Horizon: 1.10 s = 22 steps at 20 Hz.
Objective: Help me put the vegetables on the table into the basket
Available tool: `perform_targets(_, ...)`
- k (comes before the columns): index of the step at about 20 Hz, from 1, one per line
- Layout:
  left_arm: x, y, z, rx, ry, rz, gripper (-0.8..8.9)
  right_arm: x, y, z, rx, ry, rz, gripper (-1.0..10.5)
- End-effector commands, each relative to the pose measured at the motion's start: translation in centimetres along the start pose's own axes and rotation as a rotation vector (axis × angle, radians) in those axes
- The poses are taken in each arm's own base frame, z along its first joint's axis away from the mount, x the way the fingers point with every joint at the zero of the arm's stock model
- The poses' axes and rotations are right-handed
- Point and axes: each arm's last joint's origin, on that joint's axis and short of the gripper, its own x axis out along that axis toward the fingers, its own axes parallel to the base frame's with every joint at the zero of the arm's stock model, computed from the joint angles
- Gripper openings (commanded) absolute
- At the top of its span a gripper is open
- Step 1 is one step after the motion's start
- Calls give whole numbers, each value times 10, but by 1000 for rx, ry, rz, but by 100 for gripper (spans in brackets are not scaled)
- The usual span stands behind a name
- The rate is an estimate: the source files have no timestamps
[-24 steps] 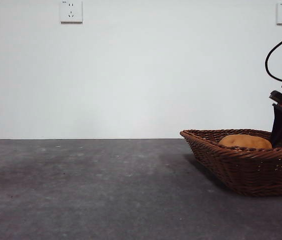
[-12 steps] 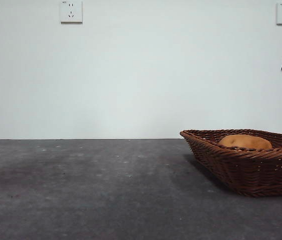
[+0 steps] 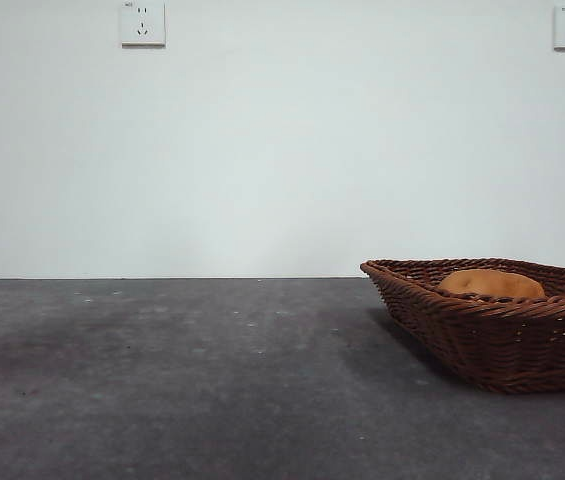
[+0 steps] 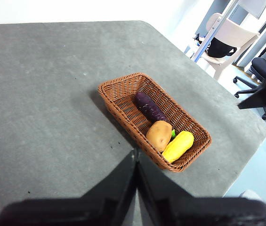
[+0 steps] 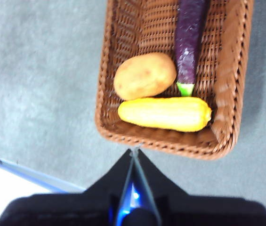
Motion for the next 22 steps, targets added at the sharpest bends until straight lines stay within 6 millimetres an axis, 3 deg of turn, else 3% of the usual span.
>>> perform_targets(1, -1, 0, 1, 18, -9, -2, -9, -4, 3, -2, -43, -19, 1, -16)
perform_targets(15, -1, 0, 1, 23, -8, -1, -8, -4, 3, -2, -49, -29, -3, 2)
perform_targets(22, -1, 0, 1, 23, -8, -2, -3, -5, -1, 8, -102, -106, -103, 2)
